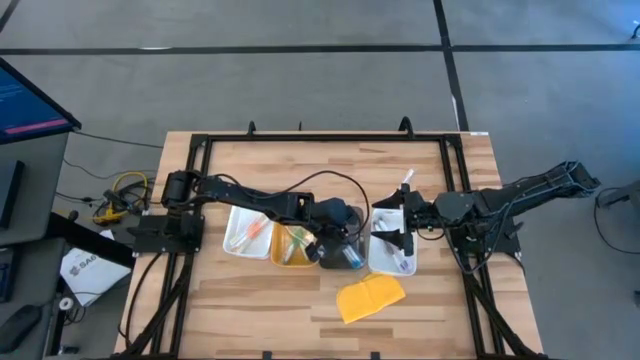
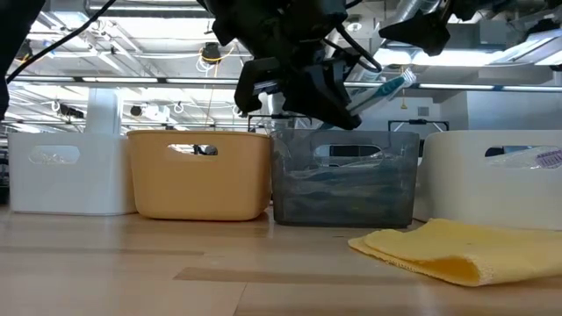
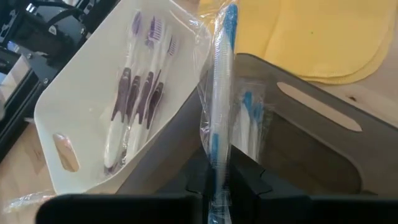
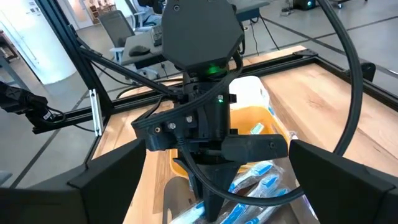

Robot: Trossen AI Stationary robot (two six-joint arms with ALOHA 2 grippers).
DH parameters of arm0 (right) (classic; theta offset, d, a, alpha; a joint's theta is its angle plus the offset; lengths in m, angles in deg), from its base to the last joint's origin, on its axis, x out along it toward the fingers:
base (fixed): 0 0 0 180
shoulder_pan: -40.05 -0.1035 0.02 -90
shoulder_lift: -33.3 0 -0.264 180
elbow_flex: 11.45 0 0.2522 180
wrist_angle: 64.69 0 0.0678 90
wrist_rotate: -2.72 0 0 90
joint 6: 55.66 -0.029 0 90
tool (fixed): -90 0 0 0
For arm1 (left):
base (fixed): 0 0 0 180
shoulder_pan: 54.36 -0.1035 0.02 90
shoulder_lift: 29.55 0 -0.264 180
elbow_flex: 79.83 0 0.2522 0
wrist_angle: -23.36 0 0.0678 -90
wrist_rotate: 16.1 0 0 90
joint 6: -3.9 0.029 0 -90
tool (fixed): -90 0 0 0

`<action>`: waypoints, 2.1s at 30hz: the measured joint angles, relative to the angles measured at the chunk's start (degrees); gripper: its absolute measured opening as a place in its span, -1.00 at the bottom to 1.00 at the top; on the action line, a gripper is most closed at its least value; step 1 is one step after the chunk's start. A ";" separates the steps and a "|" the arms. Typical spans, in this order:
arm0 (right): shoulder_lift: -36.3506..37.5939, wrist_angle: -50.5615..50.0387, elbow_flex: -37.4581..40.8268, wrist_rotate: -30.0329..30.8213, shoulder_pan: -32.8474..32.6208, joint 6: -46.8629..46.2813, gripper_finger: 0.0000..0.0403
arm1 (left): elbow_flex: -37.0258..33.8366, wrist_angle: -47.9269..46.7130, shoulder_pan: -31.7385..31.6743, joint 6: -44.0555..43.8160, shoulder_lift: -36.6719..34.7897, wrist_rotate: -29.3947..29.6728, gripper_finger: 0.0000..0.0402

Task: Pick & Place Toothbrushes
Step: Put the blue toothbrush into the black bin, then put the orange toothbrush into the left white bin

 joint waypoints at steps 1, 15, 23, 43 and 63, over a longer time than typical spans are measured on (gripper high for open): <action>0.00 -0.02 0.00 -0.02 0.00 -0.02 0.94 | 0.00 -0.04 0.00 -0.01 0.00 0.00 -0.86; 0.00 -0.01 0.00 -0.15 -0.58 0.00 0.95 | 0.00 -0.04 -0.52 -2.28 -0.02 2.02 -0.75; 0.01 0.22 0.00 -0.18 -1.12 0.00 0.95 | -2.56 0.31 -0.63 -4.28 -0.09 4.04 -0.60; 1.34 -3.78 -1.27 1.23 -1.02 6.56 0.95 | -5.97 0.07 0.75 -13.39 -13.93 10.99 -0.28; 0.26 -50.98 -11.71 2.57 34.75 -22.92 0.53 | -37.07 23.55 -17.75 -25.78 -47.54 -7.45 -0.28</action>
